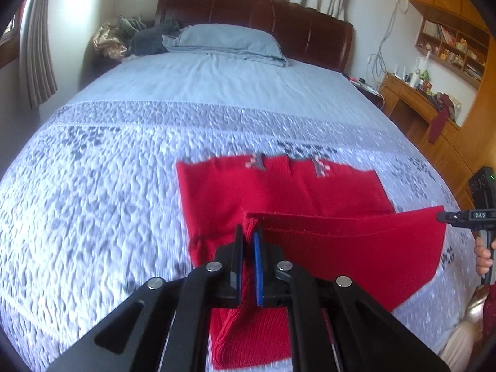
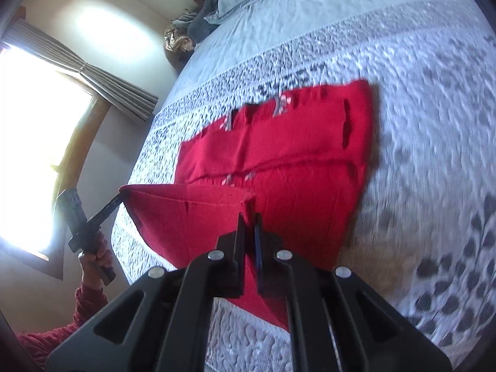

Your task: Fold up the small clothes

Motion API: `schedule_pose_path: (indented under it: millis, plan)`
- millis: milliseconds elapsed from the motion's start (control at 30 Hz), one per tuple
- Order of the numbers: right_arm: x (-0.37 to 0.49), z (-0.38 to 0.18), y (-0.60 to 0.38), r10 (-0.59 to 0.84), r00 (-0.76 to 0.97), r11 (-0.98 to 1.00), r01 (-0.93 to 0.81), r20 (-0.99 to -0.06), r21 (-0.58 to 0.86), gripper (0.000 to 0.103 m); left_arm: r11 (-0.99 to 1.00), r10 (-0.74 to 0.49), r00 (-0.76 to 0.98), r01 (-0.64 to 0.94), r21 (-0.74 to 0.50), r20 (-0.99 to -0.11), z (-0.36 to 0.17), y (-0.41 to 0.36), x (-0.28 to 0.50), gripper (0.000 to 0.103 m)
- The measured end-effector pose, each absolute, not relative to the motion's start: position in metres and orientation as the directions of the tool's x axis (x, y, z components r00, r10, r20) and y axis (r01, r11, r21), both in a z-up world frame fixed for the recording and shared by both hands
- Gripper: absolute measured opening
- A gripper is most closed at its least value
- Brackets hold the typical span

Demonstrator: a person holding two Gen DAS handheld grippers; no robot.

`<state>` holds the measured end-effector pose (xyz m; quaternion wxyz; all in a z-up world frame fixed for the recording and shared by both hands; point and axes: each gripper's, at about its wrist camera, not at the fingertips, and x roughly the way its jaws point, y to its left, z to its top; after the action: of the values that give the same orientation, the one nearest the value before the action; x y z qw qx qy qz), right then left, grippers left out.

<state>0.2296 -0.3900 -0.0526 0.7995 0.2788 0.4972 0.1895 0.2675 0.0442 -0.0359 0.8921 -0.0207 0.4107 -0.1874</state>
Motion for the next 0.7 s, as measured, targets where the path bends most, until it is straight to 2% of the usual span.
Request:
schedule_pose_path:
  millis: [133, 333, 533, 700]
  plan:
    - [0.276, -0.04, -0.404, 0.553, 0.452, 0.788, -0.011, -0.7, 0.615, 0.004, 0.939, -0.337, 0.611, 0.278, -0.205, -0.716, -0.033, 0.038, 0.32, 0.006]
    - [0.366, -0.05, -0.424, 0.484, 0.448, 0.82, 0.067, -0.752, 0.568, 0.003, 0.96, -0.28, 0.619, 0.192, -0.205, -0.734, -0.053, 0.028, 0.408, 0.006]
    - [0.444, -0.094, -0.424, 0.403, 0.383, 0.859, 0.156, -0.831, 0.488, 0.003, 0.977, -0.214, 0.584, 0.139, -0.164, -0.783, -0.093, 0.013, 0.473, 0.006]
    - [0.465, -0.139, -0.411, 0.353, 0.315, 0.883, 0.199, -0.881, 0.425, 0.003, 0.991, -0.126, 0.507, 0.111, -0.081, -0.853, -0.144, 0.006, 0.493, 0.007]
